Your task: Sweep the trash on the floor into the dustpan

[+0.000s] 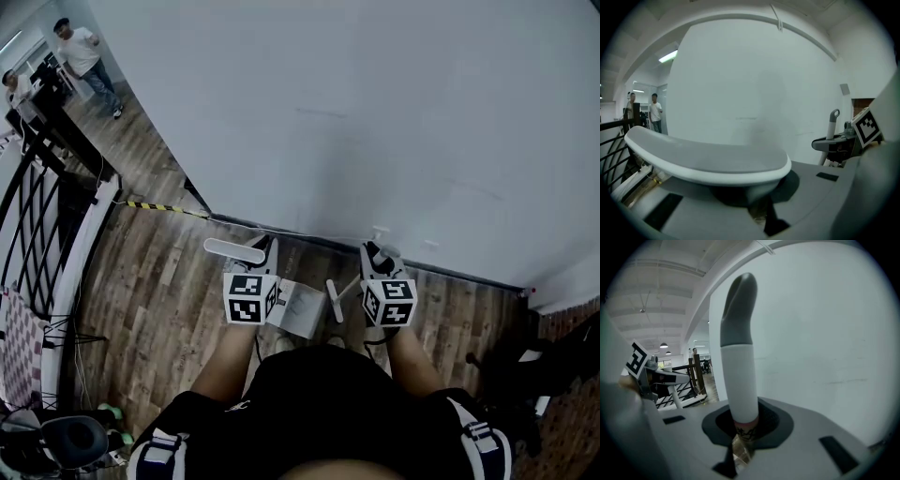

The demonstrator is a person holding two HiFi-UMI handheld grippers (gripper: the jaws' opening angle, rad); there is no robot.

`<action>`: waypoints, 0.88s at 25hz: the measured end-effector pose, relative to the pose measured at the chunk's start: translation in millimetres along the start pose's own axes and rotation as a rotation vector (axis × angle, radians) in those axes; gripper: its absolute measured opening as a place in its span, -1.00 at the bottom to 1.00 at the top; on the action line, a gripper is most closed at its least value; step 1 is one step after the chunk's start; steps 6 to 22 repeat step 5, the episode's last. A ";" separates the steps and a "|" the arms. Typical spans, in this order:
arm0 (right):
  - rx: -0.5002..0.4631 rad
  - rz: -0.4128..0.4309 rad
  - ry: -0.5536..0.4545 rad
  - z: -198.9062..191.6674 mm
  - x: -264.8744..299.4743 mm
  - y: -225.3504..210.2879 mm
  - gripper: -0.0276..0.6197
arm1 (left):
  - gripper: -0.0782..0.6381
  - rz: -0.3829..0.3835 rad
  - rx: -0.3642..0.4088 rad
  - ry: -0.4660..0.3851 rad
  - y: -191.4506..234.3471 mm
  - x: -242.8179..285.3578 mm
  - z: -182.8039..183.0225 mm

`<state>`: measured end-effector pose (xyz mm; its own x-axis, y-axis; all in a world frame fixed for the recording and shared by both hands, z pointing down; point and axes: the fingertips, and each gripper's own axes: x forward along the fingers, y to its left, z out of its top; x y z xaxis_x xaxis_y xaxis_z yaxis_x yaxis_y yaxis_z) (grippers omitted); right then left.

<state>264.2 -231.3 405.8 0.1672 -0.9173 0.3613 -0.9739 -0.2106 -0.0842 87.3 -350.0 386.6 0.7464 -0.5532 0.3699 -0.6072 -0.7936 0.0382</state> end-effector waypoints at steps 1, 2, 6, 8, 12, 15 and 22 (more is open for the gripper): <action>-0.002 0.000 0.000 0.4 0.2 -0.4 -0.75 | -0.68 -0.006 0.010 -0.003 -3.2 1.1 1.9; -0.003 0.000 -0.001 0.9 0.3 -1.1 -0.75 | -0.68 -0.011 0.019 -0.003 -6.2 2.5 3.2; -0.006 0.002 -0.001 2.7 0.5 -3.9 -0.75 | -0.68 -0.020 0.042 0.000 -14.2 6.7 5.7; -0.006 0.002 -0.001 2.7 0.5 -3.9 -0.75 | -0.68 -0.020 0.042 0.000 -14.2 6.7 5.7; -0.006 0.002 -0.001 2.7 0.5 -3.9 -0.75 | -0.68 -0.020 0.042 0.000 -14.2 6.7 5.7; -0.006 0.002 -0.001 2.7 0.5 -3.9 -0.75 | -0.68 -0.020 0.042 0.000 -14.2 6.7 5.7; -0.006 0.002 -0.001 2.7 0.5 -3.9 -0.75 | -0.68 -0.020 0.042 0.000 -14.2 6.7 5.7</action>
